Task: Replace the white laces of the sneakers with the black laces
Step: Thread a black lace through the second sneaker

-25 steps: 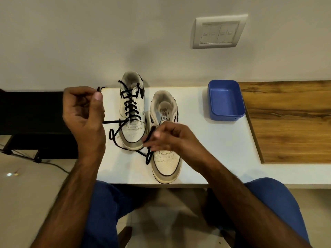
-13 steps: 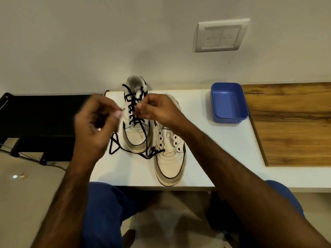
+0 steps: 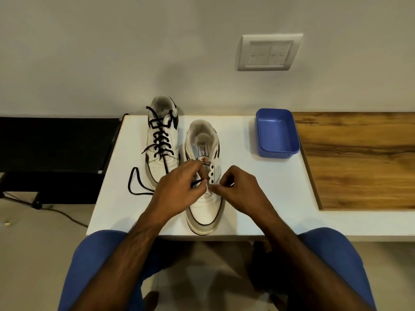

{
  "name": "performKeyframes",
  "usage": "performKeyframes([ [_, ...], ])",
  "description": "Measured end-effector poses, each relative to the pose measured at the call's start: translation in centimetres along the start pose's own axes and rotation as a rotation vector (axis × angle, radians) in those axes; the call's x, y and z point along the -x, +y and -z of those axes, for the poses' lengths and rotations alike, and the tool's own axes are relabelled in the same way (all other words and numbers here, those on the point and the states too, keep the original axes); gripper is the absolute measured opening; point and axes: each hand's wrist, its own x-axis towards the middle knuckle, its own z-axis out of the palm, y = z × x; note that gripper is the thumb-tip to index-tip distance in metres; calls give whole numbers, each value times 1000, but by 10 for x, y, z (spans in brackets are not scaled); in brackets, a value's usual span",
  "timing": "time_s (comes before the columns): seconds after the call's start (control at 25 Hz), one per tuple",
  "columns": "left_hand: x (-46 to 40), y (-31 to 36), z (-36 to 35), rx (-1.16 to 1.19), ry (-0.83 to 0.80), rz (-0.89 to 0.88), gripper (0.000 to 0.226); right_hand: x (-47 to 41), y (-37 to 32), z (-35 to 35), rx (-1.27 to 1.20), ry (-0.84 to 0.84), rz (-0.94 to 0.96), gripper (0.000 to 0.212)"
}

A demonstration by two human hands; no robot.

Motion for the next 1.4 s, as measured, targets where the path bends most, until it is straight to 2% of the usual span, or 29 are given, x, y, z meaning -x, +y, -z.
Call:
performKeyframes([
  [0.16, 3, -5, -5, 44, -8, 17, 19, -2, 2, -20, 138, 51, 1, 37],
  [0.32, 2, -9, -11, 36, -18, -24, 18, 0, 7, -27, 137, 116, 20, 31],
  [0.56, 1, -11, -20, -42, -41, -55, 11, 11, 17, -28, -51, 177, 2, 19],
  [0.72, -4, -10, -24, -17, -42, -4, 14, 14, 21, -30, -182, 201, 3, 13],
  [0.84, -5, -12, -22, 10, -72, 8, 21, 14, 24, -31, -214, 203, 19, 12],
  [1.04, -6, -16, -23, -16, -79, 15, 10, 12, 28, -33, -255, 196, 29, 12],
  [1.4, -7, -16, -22, -76, -85, -57, 10, 5, 41, -19, -379, 88, -21, 4],
])
